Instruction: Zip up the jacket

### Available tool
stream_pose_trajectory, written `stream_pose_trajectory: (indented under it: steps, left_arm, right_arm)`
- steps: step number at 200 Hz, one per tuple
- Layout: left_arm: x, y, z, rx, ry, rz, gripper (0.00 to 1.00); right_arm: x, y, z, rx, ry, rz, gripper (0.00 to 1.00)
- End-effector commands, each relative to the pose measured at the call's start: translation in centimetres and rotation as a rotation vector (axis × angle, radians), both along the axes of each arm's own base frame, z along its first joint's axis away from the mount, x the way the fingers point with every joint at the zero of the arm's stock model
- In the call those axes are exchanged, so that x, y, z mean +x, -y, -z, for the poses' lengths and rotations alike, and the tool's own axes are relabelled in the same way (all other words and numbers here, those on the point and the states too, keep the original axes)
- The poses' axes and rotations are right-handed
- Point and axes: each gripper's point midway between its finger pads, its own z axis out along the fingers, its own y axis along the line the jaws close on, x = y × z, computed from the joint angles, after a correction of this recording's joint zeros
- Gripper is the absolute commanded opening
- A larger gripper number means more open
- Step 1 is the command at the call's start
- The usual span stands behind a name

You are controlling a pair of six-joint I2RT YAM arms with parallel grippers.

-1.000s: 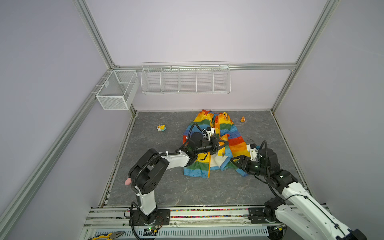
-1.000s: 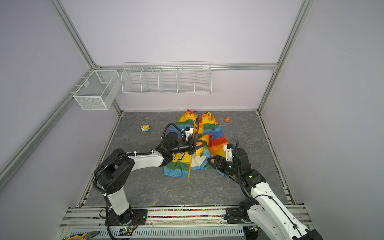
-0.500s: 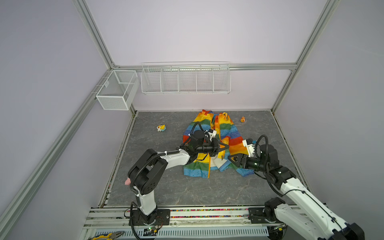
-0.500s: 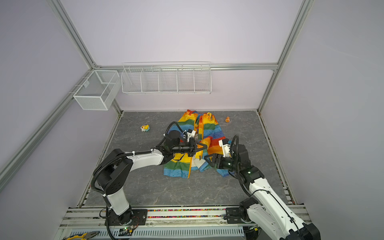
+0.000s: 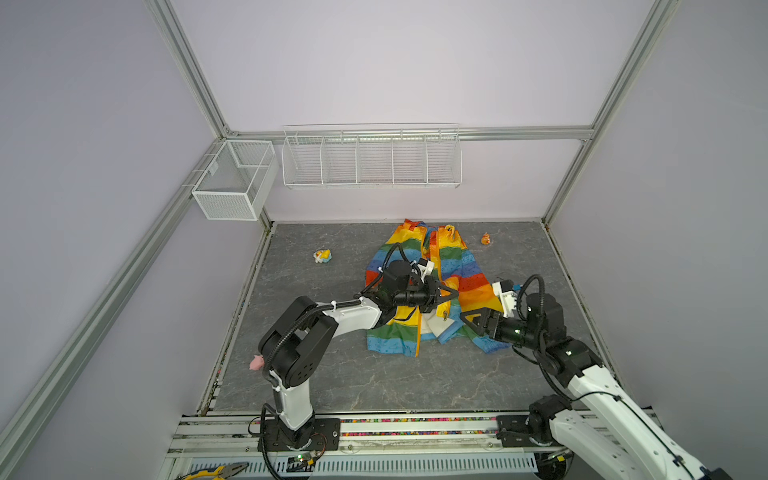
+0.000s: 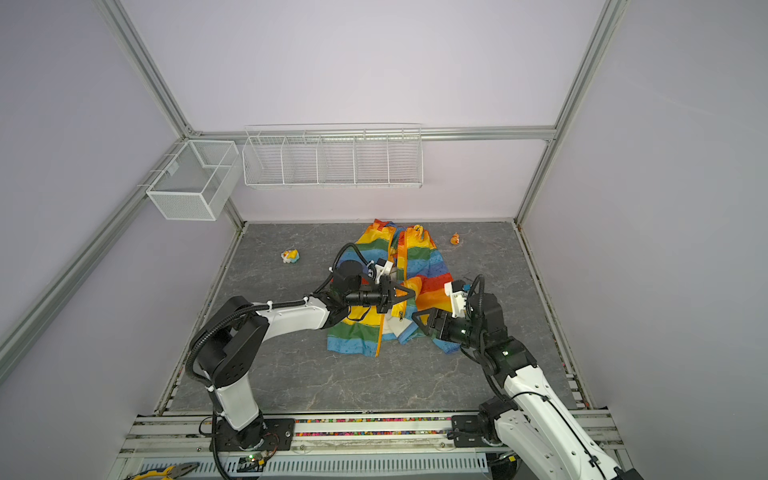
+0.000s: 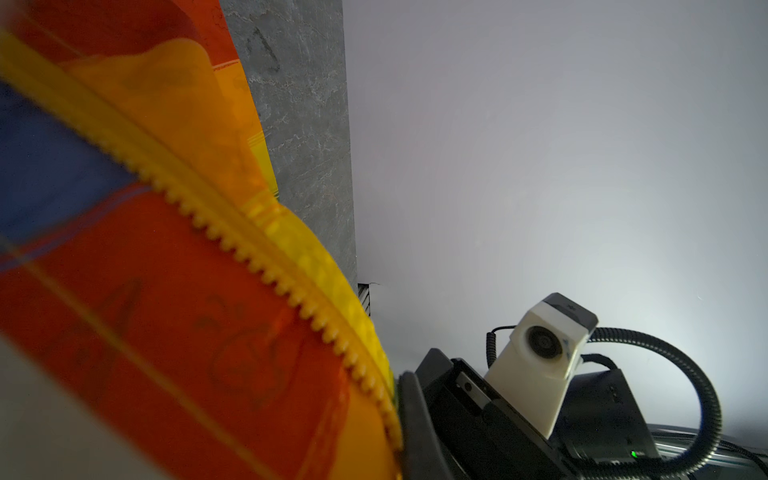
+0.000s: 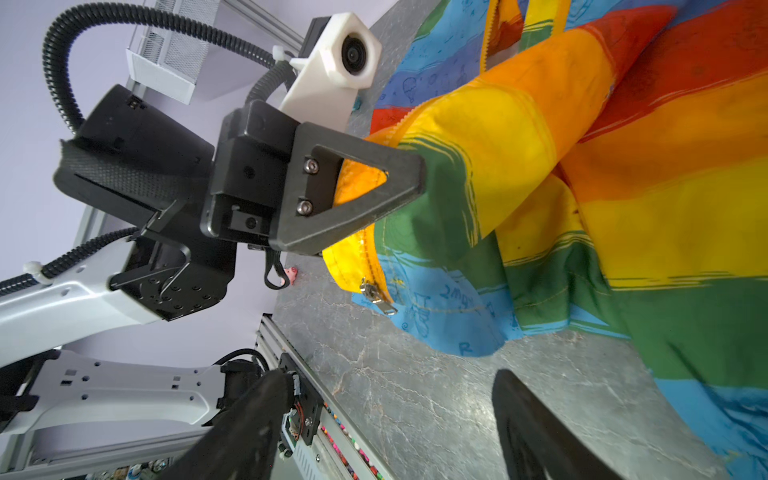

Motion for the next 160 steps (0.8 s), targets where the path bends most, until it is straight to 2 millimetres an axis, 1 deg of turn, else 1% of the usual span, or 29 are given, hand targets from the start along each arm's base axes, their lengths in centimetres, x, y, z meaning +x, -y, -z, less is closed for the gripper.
stream_pose_trajectory:
  steps: [1,32,52,67,76,101,121,148,160]
  left_arm:
    - [-0.3,1.7,0.4,-0.021,0.017,0.051,0.0]
    - [-0.4,3.9,2.2,-0.005,0.038,0.091,0.0]
    - [-0.1,4.9,3.5,0.001,0.045,0.103,0.0]
    - [0.1,5.5,4.4,0.002,0.05,0.114,0.0]
    - [0.4,5.8,5.1,0.006,0.046,0.116,0.0]
    - [1.1,6.7,6.9,0.002,0.044,0.128,0.0]
    - [1.7,7.5,7.5,-0.007,0.062,0.135,0.0]
    - [3.0,7.8,9.3,0.031,0.072,0.136,0.0]
    - [3.4,7.8,9.8,0.042,0.081,0.139,0.01]
  right_arm:
    - [0.2,0.7,-0.8,-0.034,0.015,0.027,0.81]
    - [0.3,0.7,-1.2,-0.035,0.016,0.032,0.8]
    - [0.3,1.1,-1.2,-0.056,0.019,0.047,0.87]
    - [0.3,1.3,-1.2,-0.068,0.02,0.052,0.89]
    - [0.3,1.4,-1.2,-0.07,0.019,0.056,0.91]
    - [0.4,1.3,-1.4,-0.067,0.019,0.055,0.91]
    - [0.4,1.3,-1.5,-0.065,0.016,0.054,0.91]
    - [0.3,1.3,-1.6,-0.065,0.017,0.056,0.9]
    - [0.3,1.4,-1.7,-0.067,0.018,0.06,0.91]
